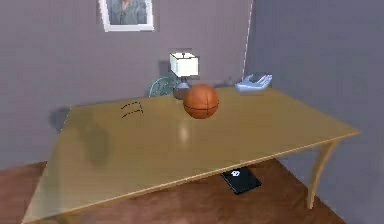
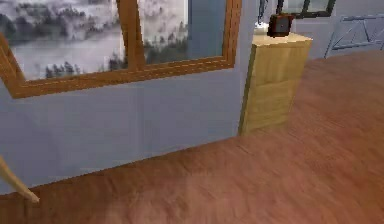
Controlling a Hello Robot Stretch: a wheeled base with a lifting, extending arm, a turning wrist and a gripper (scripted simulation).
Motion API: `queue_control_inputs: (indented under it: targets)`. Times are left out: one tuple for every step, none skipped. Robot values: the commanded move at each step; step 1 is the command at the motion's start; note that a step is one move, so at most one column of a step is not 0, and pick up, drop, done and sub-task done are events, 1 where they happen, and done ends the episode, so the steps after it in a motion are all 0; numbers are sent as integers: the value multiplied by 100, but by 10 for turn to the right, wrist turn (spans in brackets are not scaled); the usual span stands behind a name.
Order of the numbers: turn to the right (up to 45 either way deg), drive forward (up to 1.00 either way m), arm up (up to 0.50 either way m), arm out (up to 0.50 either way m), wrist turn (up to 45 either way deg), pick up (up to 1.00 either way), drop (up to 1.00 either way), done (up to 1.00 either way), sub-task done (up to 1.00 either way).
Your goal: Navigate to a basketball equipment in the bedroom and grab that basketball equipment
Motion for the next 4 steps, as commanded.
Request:
queue_control_inputs:
  targets:
    - [-450, 0, 0, 0, 0, 0, 0, 0, 0]
    - [-390, 0, 0, 0, 0, 0, 0, 0, 0]
    - [450, 0, 0, 0, 0, 0, 0, 0, 0]
    - [450, 0, 0, 0, 0, 0, 0, 0, 0]
